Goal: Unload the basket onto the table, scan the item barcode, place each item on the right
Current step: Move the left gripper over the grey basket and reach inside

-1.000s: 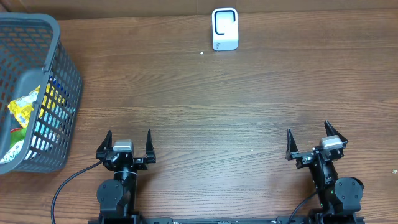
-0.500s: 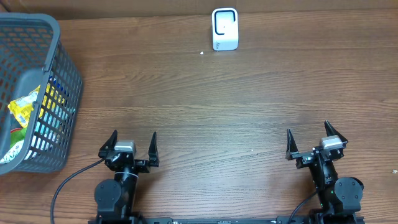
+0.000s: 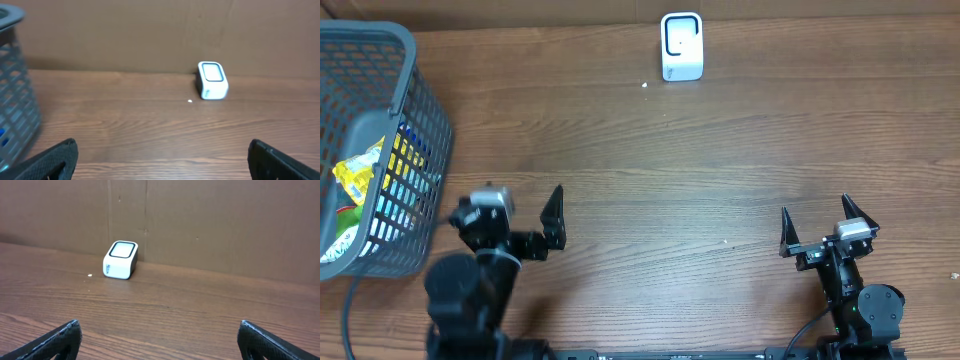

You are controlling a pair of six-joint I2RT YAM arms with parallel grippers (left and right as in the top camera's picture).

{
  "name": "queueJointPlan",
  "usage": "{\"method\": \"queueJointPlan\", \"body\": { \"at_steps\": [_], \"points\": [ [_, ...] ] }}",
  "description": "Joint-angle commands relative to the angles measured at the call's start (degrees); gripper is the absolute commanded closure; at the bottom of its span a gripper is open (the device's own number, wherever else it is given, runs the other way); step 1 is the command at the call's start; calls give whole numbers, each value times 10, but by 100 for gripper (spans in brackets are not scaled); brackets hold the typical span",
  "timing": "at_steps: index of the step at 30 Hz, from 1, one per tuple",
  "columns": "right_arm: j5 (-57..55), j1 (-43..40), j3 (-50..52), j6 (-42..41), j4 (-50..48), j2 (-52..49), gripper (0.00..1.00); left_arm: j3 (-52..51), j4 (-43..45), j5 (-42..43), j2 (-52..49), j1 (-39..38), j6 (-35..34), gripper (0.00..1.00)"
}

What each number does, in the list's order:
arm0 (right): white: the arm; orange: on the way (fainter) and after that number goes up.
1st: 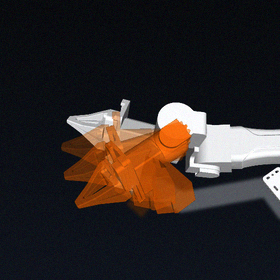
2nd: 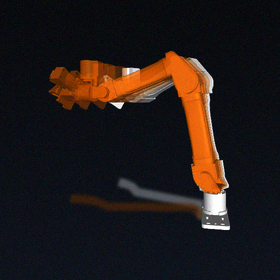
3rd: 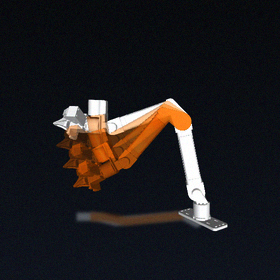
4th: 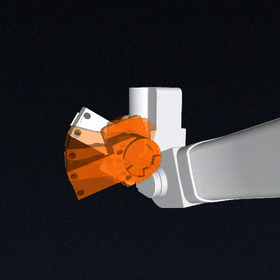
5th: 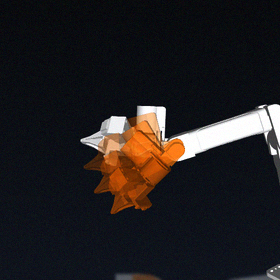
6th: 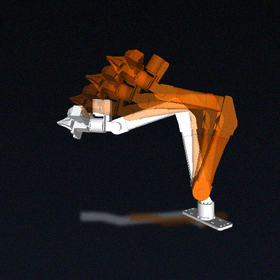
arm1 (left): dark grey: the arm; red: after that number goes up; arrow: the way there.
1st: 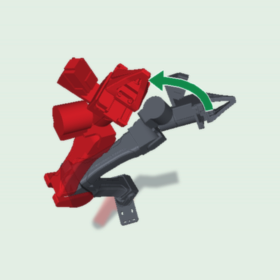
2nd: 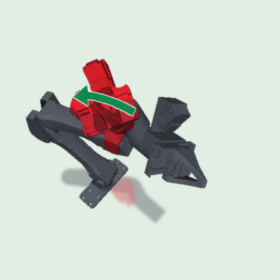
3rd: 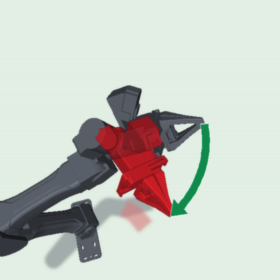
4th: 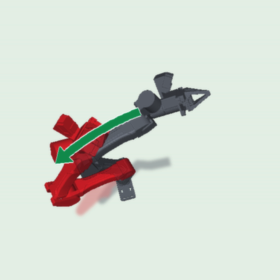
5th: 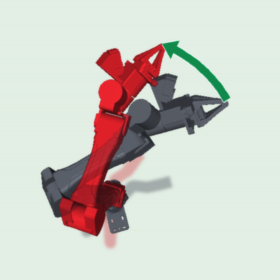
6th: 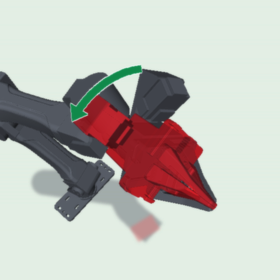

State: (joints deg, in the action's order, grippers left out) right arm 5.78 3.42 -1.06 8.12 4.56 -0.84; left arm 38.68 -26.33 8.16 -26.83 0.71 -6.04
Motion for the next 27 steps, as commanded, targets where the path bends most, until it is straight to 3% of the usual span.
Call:
{"method": "queueJointPlan", "body": {
  "at_steps": [1, 9, 12, 17, 20, 25, 27],
  "points": [
    [3, 3, 6, -2, -2, 7, 0, 161, -74, 44, -109, -4, -24, 0],
    [3, 3, 6, -2, -2, 7, 0, 547, -421, 97, -354, -4, -22, 0],
    [3, 3, 6, -2, -2, 7, 0, 622, -500, 101, -414, -4, -18, 0],
    [3, 3, 6, -2, -2, 7, 0, 633, -549, 148, -470, -4, -18, 0],
    [3, 3, 6, -2, -2, 7, 0, 645, -542, 152, -487, -2, -25, 8],
    [3, 3, 6, -2, -2, 7, 0, 748, -565, 83, -516, 41, -109, 6],
    [3, 3, 6, -2, -2, 7, 0, 807, -593, 68, -532, 76, -110, 4]
  ]
}}
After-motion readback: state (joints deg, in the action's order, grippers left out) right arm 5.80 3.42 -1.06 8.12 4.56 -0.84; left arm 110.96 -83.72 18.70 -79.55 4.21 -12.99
